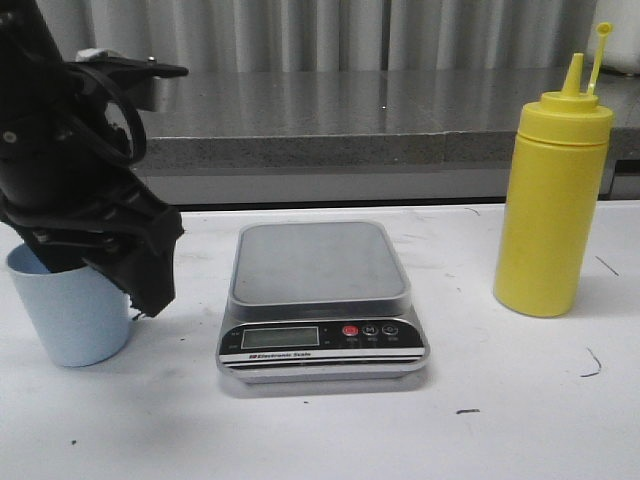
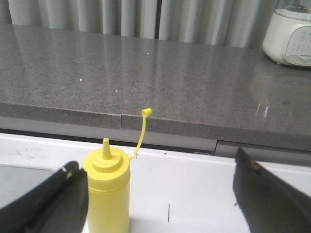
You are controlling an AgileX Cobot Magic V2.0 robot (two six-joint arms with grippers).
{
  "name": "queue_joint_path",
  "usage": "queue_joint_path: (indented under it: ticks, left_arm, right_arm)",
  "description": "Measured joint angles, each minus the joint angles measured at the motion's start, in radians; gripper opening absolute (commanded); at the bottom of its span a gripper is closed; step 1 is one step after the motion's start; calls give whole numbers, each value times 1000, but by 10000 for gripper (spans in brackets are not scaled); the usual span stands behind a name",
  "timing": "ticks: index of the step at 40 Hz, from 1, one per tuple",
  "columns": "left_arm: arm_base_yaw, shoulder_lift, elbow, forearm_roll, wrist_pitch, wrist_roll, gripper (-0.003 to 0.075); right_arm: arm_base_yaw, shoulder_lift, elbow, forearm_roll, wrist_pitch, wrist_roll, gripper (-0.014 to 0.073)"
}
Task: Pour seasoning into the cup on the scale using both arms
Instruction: 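Lower the left gripper and grasp the light blue cup, then carry the blue cup onto the scale and release it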
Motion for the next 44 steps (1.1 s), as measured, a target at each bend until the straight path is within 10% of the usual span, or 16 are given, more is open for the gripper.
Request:
queue_joint_path:
  ticks: [10,44]
  left_arm:
    - [0,13,-2,4,2,0,-18]
    - [-89,204,-602,-34,369,15,-20]
  right_arm:
    - [0,0,0,0,0,0,622]
    - [0,0,0,0,7,0,622]
